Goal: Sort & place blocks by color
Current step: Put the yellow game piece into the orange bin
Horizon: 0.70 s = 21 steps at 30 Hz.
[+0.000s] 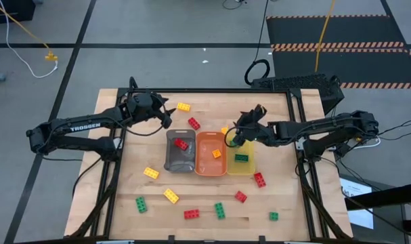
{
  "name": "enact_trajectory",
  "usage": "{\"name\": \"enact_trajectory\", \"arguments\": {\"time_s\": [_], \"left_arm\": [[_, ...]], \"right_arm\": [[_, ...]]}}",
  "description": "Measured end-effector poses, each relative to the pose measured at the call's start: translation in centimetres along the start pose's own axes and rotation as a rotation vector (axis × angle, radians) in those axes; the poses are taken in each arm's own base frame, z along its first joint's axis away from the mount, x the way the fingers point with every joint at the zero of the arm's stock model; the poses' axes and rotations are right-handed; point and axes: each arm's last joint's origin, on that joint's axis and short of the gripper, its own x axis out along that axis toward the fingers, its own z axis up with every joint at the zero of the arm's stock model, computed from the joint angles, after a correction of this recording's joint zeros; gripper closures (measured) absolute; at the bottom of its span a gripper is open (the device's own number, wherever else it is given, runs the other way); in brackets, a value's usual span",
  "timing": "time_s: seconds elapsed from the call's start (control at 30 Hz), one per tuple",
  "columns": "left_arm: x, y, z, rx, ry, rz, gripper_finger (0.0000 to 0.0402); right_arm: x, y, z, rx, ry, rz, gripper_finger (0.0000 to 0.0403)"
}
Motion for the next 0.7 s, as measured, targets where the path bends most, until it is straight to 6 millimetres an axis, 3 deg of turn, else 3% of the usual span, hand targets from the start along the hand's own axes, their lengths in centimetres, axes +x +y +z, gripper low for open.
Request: {"name": "enact_trajectory", "arguments": {"time_s": [0.17,0.4,0.57,0.7], "left_arm": [[-0.3,-1.3,-0.9,-0.126,0.091,-0.096,0.0124],[-0.6,-4.4,-2.6,-0.104,0.082,-0.218,0.0124],[-1.0,-4.5,-1.5,-0.043,0.061,-0.222,0.0124],[-1.8,-3.3,1.7,0.035,0.088,-0.125,0.0124]], "right_arm": [[-0.1,0.3,1.0,0.001,-0.08,0.086,0.0174],[-0.2,1.2,1.8,0.16,-0.231,0.334,0.0177],[-0.6,1.5,1.8,0.26,-0.254,0.468,0.0177],[-1.1,2.3,1.4,0.233,-0.23,0.576,0.0177]]}}
